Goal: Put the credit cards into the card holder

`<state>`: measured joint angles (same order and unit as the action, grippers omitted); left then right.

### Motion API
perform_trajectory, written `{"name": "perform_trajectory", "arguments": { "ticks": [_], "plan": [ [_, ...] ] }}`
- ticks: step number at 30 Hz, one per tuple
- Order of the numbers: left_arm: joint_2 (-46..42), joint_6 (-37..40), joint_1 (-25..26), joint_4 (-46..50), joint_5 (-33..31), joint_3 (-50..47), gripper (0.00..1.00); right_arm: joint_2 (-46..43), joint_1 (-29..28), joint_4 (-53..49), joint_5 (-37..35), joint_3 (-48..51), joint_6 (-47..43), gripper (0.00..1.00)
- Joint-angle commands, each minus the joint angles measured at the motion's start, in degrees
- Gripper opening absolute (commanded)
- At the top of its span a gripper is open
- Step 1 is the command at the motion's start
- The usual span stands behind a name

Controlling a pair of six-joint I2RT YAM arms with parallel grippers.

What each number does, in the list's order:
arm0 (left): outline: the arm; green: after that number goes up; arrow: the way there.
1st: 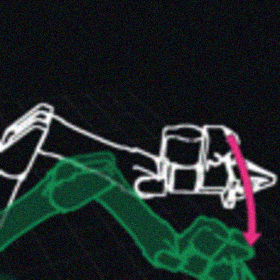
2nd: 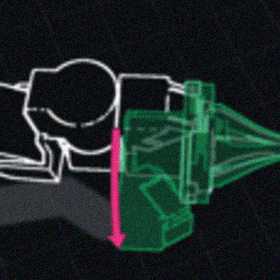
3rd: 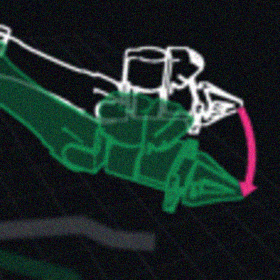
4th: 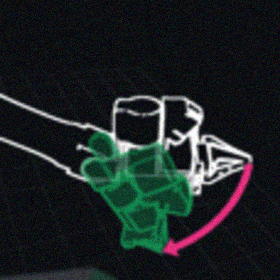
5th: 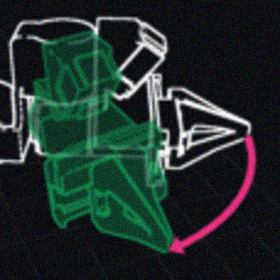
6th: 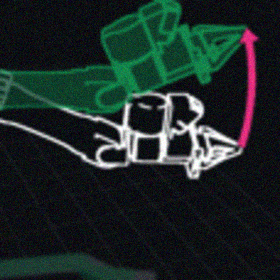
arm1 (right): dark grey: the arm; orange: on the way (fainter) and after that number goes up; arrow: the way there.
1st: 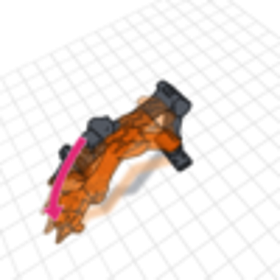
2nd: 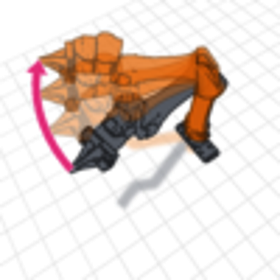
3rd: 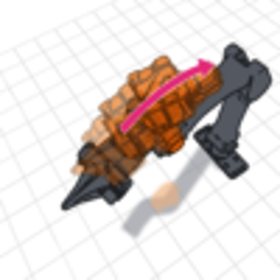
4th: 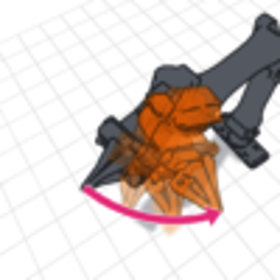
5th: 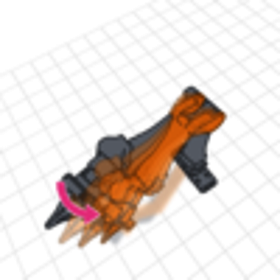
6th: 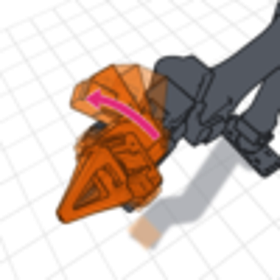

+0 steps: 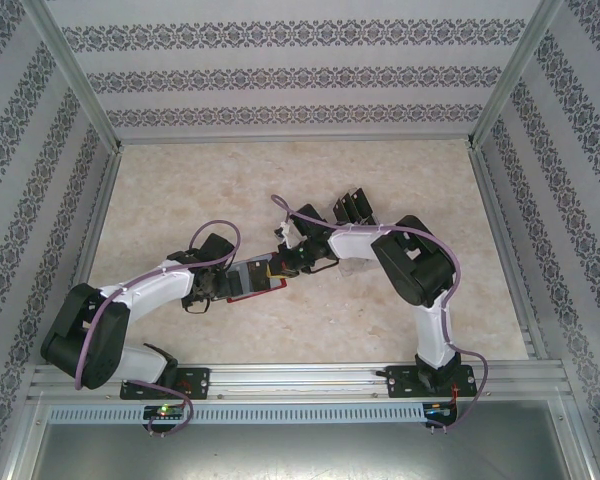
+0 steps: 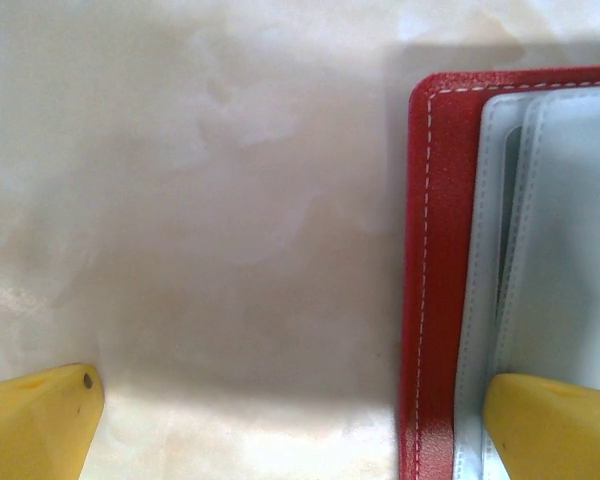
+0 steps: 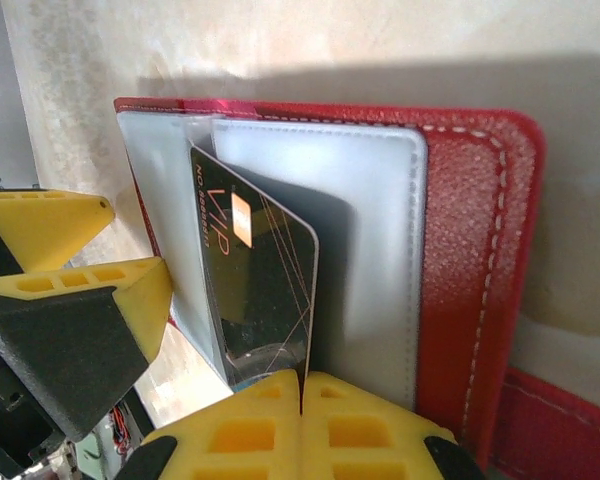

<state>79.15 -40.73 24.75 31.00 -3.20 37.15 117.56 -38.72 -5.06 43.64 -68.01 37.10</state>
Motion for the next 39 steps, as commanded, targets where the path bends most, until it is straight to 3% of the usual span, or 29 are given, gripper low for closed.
{"name": "perform_trajectory", "arguments": {
  "ticks": [1, 39],
  "plan": [
    [3.27, 1.0, 0.53, 2.21, -2.16, -1.81, 1.0, 1.71, -0.03, -3.94, 1.54, -1.96, -2.14, 0.0],
    [4.31, 1.17, 0.48, 1.2, -1.47, -1.92, 1.0, 7.04, -3.48, -6.45, 1.96, -11.46, -1.02, 0.0]
  ]
}}
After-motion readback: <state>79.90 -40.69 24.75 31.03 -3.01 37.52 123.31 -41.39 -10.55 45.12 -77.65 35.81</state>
